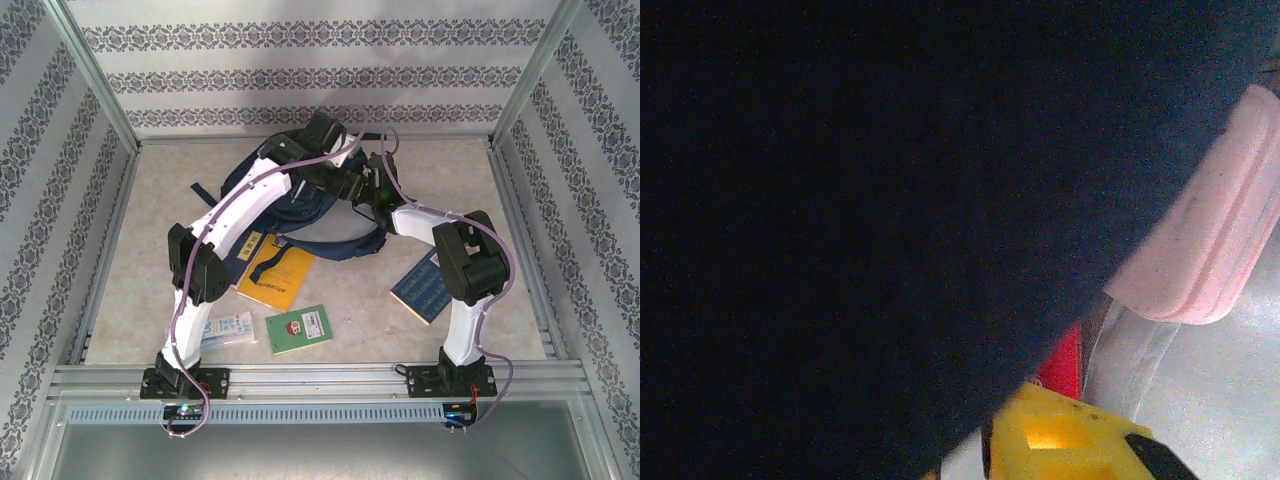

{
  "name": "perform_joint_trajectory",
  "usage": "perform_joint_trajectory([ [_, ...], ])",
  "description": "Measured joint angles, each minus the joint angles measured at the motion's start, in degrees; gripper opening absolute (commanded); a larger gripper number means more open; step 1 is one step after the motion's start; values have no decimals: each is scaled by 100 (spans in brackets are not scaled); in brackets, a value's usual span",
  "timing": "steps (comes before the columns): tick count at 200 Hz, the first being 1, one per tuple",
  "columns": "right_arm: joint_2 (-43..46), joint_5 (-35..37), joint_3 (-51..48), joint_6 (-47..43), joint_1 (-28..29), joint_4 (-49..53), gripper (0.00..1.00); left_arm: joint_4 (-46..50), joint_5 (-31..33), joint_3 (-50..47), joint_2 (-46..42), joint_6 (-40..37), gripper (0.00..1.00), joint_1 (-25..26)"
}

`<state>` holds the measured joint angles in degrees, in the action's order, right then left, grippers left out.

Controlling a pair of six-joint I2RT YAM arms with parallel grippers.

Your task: Pack the student bag

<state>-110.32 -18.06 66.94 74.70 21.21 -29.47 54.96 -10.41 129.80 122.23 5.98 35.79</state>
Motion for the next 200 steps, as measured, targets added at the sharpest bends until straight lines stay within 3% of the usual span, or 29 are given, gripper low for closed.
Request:
perform_joint_trajectory([
  [26,2,-13,-37,22,0,-52,17,11,450,28,79,-81,32,22],
  [68,35,-48,-127,13,0,-74,19,9,656,28,81,-138,0,11],
  [92,153,-48,-201,-68,4,9,25,-22,584,-90,-13,-188,0,-17],
  [113,382,-57,-319,-273,4,245,38,-190,313,-435,-256,-101,0,-131],
  [148,994,-201,-507,-918,17,780,56,-796,-566,-1355,-973,339,0,-754],
  [200,2516,-323,-935,-2234,81,2022,63,-1399,-1298,-1993,-1364,894,0,-1381],
])
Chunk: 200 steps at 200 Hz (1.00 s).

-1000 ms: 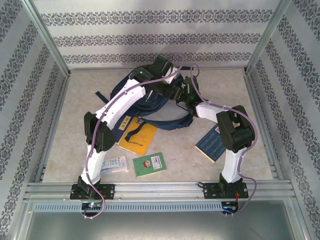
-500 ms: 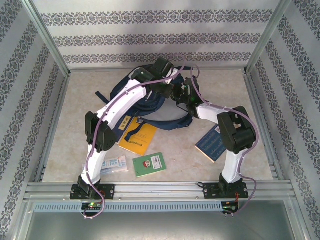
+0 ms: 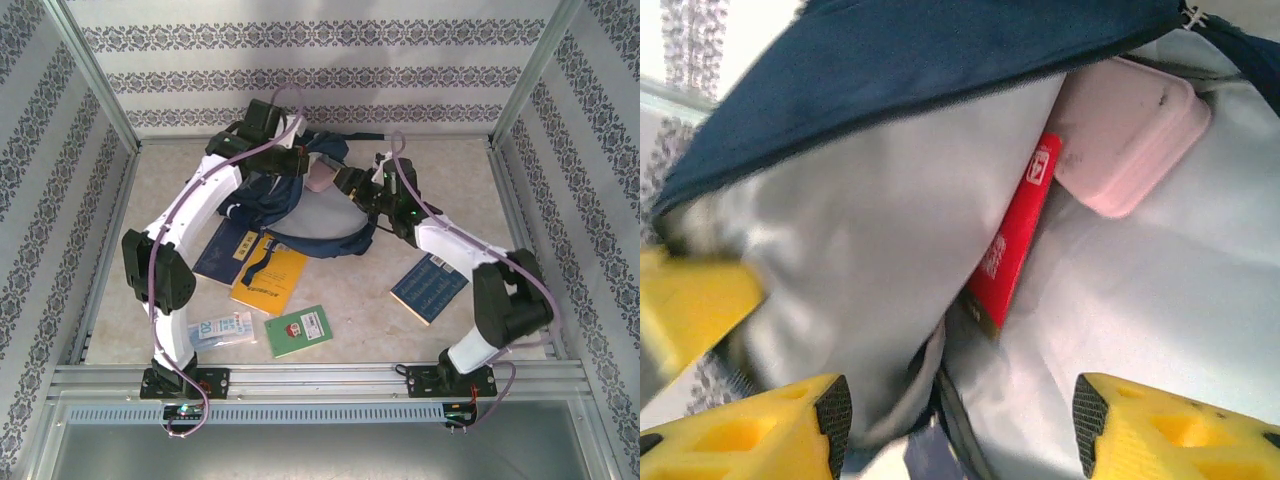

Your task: Pack the student bag

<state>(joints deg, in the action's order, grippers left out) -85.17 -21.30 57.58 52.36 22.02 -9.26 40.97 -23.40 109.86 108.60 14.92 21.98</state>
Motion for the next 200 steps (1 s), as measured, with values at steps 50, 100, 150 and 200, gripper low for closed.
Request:
perform_joint_trajectory([
  [50,1545,2188,31,-960,-380,2605,89,-382,-507,-372,0,365,0,-26],
  [100,352,3292,531,-2107,-1770,4011,98,-573,-859,-431,13,693,0,-35],
  [150,-1440,3882,1250,-4238,-1578,4789,98,-588,-1051,-431,31,831,0,-35],
  [200,-1843,4524,1215,-4774,-1556,4894,98,-673,-1283,-433,59,1008,0,-98],
])
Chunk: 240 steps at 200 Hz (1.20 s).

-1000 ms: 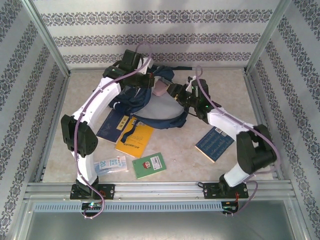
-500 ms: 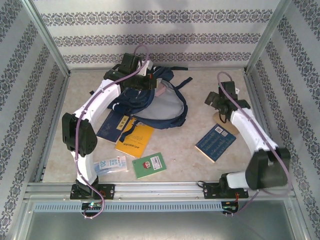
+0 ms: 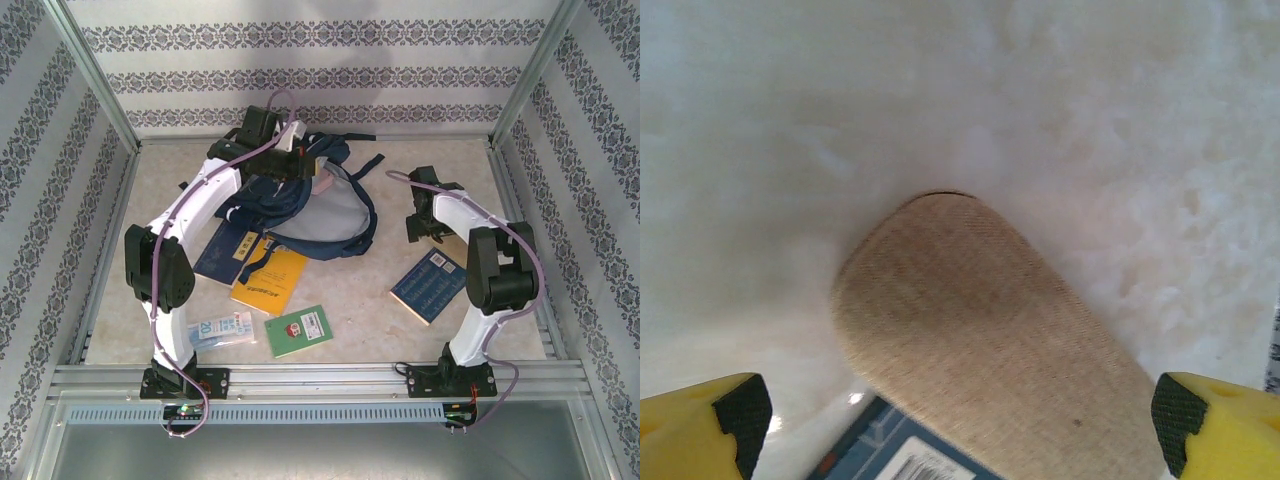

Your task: Pack the student bag

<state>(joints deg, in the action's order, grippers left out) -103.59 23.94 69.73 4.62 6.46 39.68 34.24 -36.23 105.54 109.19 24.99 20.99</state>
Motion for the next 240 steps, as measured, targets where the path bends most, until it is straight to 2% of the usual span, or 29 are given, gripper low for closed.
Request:
perform_joint_trajectory([
  [60,-627,120,243,-33,-306,111,98,-90,-260,0,85,170,0,-39],
  [95,-704,-365,413,22,-686,229,98,-127,-280,0,85,229,0,-50],
  [167,-876,-1266,688,393,-1845,269,98,-245,-483,0,157,341,0,-125],
  [192,-1005,-1471,855,448,-2026,363,86,-258,-505,0,157,358,0,-125],
  [225,-1147,-1683,1040,442,-2055,470,63,-260,-542,0,162,363,0,-144],
  [240,-1165,-1674,1082,439,-2063,474,57,-267,-584,0,170,374,0,-162],
])
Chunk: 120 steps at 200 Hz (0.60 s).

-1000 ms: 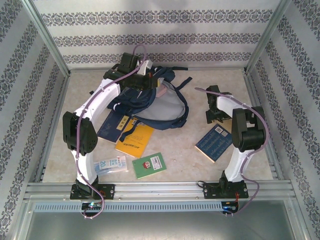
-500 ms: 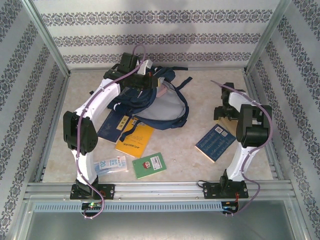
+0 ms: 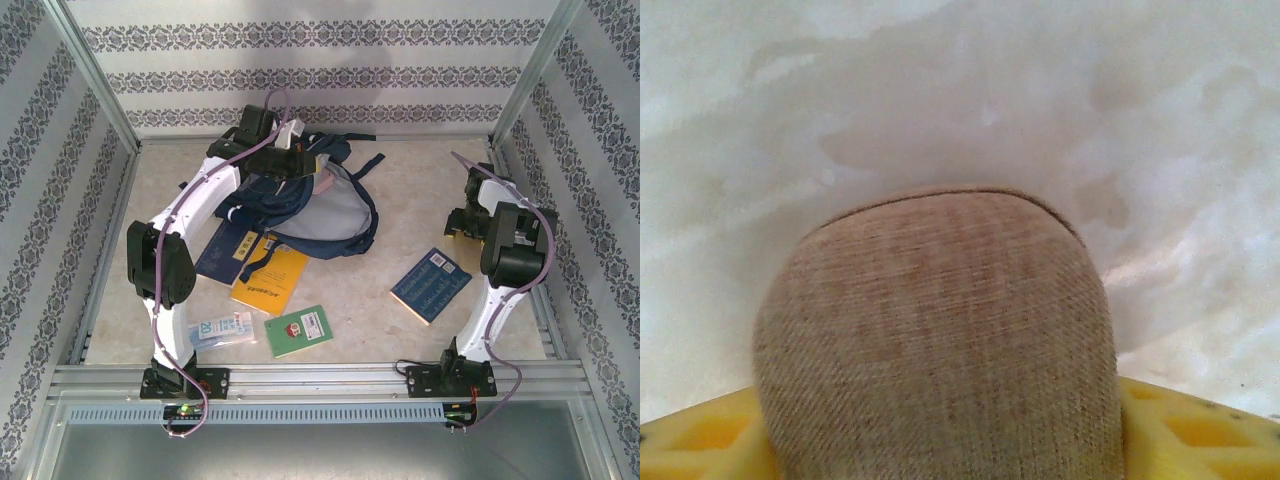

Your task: Pack the student bag

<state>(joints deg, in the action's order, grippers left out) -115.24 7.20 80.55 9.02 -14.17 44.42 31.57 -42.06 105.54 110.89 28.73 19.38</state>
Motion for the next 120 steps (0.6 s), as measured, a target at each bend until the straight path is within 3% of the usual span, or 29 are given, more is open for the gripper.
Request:
perform_joint_trajectory([
  [19,-9,20,26,-4,-24,-4,49,-13,-33,0,9,11,0,0],
  [63,186,234,28,7,-33,-9,43,-33,-81,0,31,11,0,0],
  [120,2212,-98,-188,809,190,-636,43,203,-103,278,142,-131,0,0],
])
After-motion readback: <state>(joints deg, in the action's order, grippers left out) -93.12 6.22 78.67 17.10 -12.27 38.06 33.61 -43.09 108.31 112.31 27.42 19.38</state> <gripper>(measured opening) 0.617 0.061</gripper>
